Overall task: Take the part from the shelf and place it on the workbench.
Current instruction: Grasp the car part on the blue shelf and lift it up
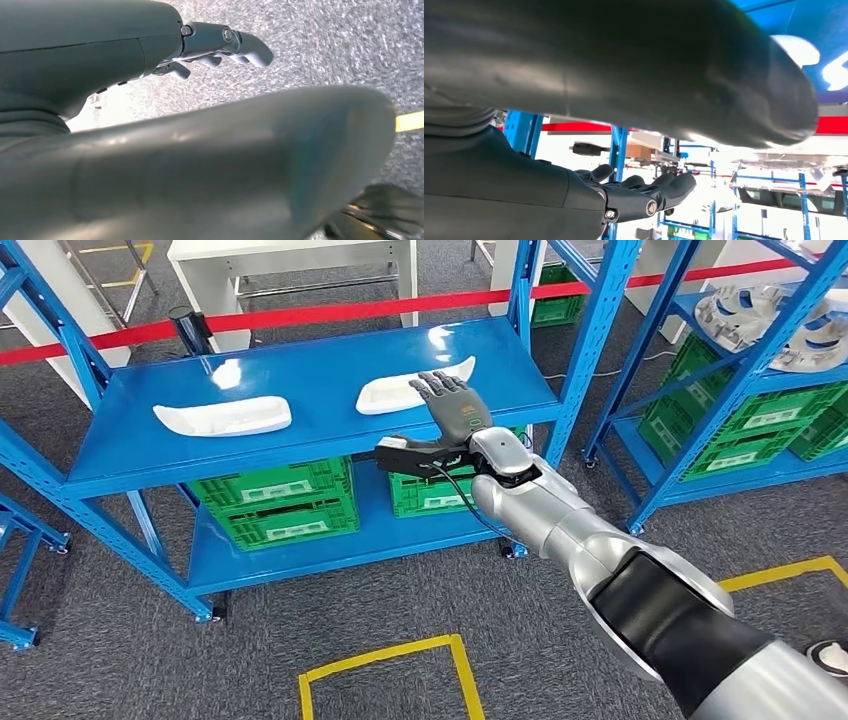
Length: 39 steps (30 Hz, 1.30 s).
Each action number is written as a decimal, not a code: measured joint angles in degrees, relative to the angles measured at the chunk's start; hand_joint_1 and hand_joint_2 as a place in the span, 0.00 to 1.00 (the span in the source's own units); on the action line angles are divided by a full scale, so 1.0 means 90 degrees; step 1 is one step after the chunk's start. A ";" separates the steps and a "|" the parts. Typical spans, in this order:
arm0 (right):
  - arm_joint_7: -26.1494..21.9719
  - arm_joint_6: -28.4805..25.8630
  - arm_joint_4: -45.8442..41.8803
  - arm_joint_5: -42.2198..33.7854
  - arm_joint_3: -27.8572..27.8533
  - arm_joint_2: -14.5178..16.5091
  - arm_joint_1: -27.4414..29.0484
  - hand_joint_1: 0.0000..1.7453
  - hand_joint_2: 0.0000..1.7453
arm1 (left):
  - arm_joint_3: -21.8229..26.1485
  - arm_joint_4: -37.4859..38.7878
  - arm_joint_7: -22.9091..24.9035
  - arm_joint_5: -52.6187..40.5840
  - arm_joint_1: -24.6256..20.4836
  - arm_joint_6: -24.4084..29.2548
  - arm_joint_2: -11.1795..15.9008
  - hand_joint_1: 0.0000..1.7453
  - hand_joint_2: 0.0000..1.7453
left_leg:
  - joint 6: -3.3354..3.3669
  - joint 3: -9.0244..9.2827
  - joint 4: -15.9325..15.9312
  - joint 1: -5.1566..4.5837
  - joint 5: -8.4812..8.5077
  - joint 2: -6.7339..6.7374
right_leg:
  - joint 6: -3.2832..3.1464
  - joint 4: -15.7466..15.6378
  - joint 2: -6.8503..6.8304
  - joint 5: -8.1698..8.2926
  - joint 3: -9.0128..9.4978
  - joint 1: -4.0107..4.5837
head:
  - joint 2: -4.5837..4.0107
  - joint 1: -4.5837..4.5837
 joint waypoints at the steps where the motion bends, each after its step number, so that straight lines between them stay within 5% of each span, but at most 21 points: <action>1: -0.0004 -0.0002 0.0000 -0.0007 0.0000 0.0000 0.0013 0.00 0.00 | 0.0001 0.0000 0.0002 -0.0012 0.0006 0.0000 0.0004 0.00 0.00 | 0.0011 -0.0047 -0.0163 0.0002 0.0043 0.0005 | 0.0010 0.0001 0.0003 -0.0079 0.0097 -0.0008 | 0.0000 -0.0001; 2: -0.0007 -0.0005 0.0000 -0.0012 0.0000 0.0000 0.0020 0.00 0.00 | 0.0001 0.0000 0.0004 -0.0022 0.0011 0.0000 0.0008 0.00 0.00 | 0.0026 -0.0006 -0.0498 0.0003 0.0252 0.0007 | 0.0024 0.0002 0.0006 -0.0158 0.0197 -0.0018 | 0.0000 -0.0001; 4: -0.0008 -0.0017 0.0000 -0.0015 0.0001 0.0000 0.0026 0.00 0.00 | 0.0000 0.0004 0.0012 -0.0031 0.0017 0.0000 0.0014 0.00 0.00 | 0.0064 0.0153 -0.1310 0.0006 0.0975 0.0018 | 0.0073 0.0011 0.0014 -0.0321 0.0360 -0.0021 | 0.0000 -0.0008; 6: 0.0008 -0.0031 -0.0004 -0.0014 0.0002 -0.0001 0.0033 0.00 0.00 | -0.0001 0.0006 0.0025 -0.0037 0.0011 0.0000 0.0012 0.00 0.00 | 0.0135 0.0266 -0.1730 -0.0004 0.1380 0.0026 | 0.0157 0.0011 0.0029 -0.0448 0.0455 -0.0007 | 0.0000 -0.0018; 10: 0.0044 -0.0082 -0.0021 -0.0013 0.0002 -0.0034 0.0055 0.00 0.00 | 0.0001 0.0002 0.0046 -0.0046 -0.0004 0.0002 -0.0004 0.00 0.00 | 0.0333 0.0493 -0.1808 0.0021 0.1335 0.0032 | 0.0289 0.0311 0.0021 -0.0425 0.0428 0.0006 | 0.0000 -0.0014; 12: 0.0074 -0.0096 -0.0026 -0.0013 0.0002 -0.0069 0.0089 0.00 0.00 | 0.0002 0.0001 0.0052 -0.0048 -0.0018 0.0004 0.0000 0.00 0.00 | 0.0391 0.0594 -0.1818 0.0029 0.1255 0.0025 | 0.0354 0.1070 -0.0007 -0.0541 -0.0053 -0.0014 | 0.0000 -0.0010; 14: 0.0088 -0.0097 -0.0027 -0.0015 0.0002 -0.0130 0.0162 0.00 0.00 | 0.0002 0.0001 0.0061 -0.0049 -0.0021 0.0005 0.0003 0.00 0.00 | 0.0407 0.0682 -0.1819 0.0028 0.1147 0.0007 | 0.0404 0.1744 -0.0017 -0.0904 -0.0634 -0.0032 | 0.0000 -0.0006; 16: 0.0056 -0.0098 -0.0027 -0.0021 0.0002 -0.0197 0.0241 0.00 0.00 | 0.0002 0.0003 0.0064 -0.0049 0.0002 0.0005 0.0002 0.00 0.00 | 0.0396 0.0812 -0.1816 0.0028 0.1030 -0.0005 | 0.0398 0.1697 -0.0022 -0.0982 -0.0877 -0.0038 | 0.0000 -0.0004; 19: -0.0010 -0.0101 -0.0026 -0.0032 0.0002 -0.0302 0.0283 0.00 0.00 | 0.0002 0.0005 0.0063 -0.0049 0.0012 0.0005 -0.0001 0.00 0.00 | 0.0343 0.1019 -0.1807 0.0021 0.0858 -0.0009 | 0.0321 0.0532 -0.0051 -0.0134 -0.0621 -0.0016 | 0.0000 -0.0007; 21: -0.0019 -0.0105 -0.0029 -0.0041 0.0001 -0.0361 0.0295 0.00 0.00 | 0.0002 0.0003 0.0062 -0.0048 0.0007 0.0006 -0.0002 0.00 0.00 | 0.0264 0.1118 -0.1804 0.0012 0.0760 -0.0017 | 0.0271 0.0085 -0.0065 0.0136 -0.0464 0.0021 | 0.0000 -0.0009; 25: -0.0019 -0.0123 -0.0035 -0.0083 0.0000 -0.0421 0.0314 0.00 0.00 | 0.0004 -0.0001 0.0059 -0.0047 -0.0003 0.0005 -0.0003 0.00 0.00 | 0.0089 0.1111 -0.1497 0.0011 0.0722 0.0001 | 0.0097 -0.0007 -0.0022 0.0185 -0.0237 -0.0001 | 0.0000 -0.0019; 30: -0.0013 -0.0127 -0.0037 -0.0104 0.0000 -0.0444 0.0457 0.00 0.00 | 0.0002 0.0001 0.0044 -0.0061 -0.0011 0.0004 -0.0005 0.00 0.00 | -0.0005 0.0059 0.0023 0.0025 0.0130 0.0011 | 0.0003 -0.0008 -0.0005 0.0010 -0.0015 0.0004 | 0.0000 -0.0039; 32: -0.0005 -0.0121 -0.0046 -0.0114 0.0000 -0.0450 0.0539 0.00 0.00 | 0.0004 0.0002 0.0044 -0.0082 0.0004 0.0004 -0.0001 0.00 0.00 | 0.0029 0.0009 -0.0279 0.0024 0.0344 0.0012 | 0.0016 0.0002 0.0009 -0.0105 0.0114 0.0006 | 0.0000 -0.0039; 35: 0.0005 -0.0114 -0.0078 -0.0129 0.0000 -0.0454 0.0571 0.00 0.00 | 0.0004 0.0003 0.0042 -0.0096 0.0017 0.0004 0.0016 0.00 0.00 | 0.0105 0.0327 -0.1492 0.0007 0.1166 0.0018 | 0.0072 0.0008 0.0020 -0.0292 0.0298 0.0014 | 0.0000 -0.0044; 39: 0.0005 -0.0097 -0.0127 -0.0138 0.0000 -0.0467 0.0602 0.00 0.00 | 0.0004 0.0001 0.0049 -0.0098 0.0014 0.0004 0.0004 0.00 0.00 | 0.0262 0.0544 -0.1832 0.0001 0.1255 0.0025 | 0.0212 0.0049 0.0029 -0.0344 0.0378 0.0034 | 0.0000 -0.0045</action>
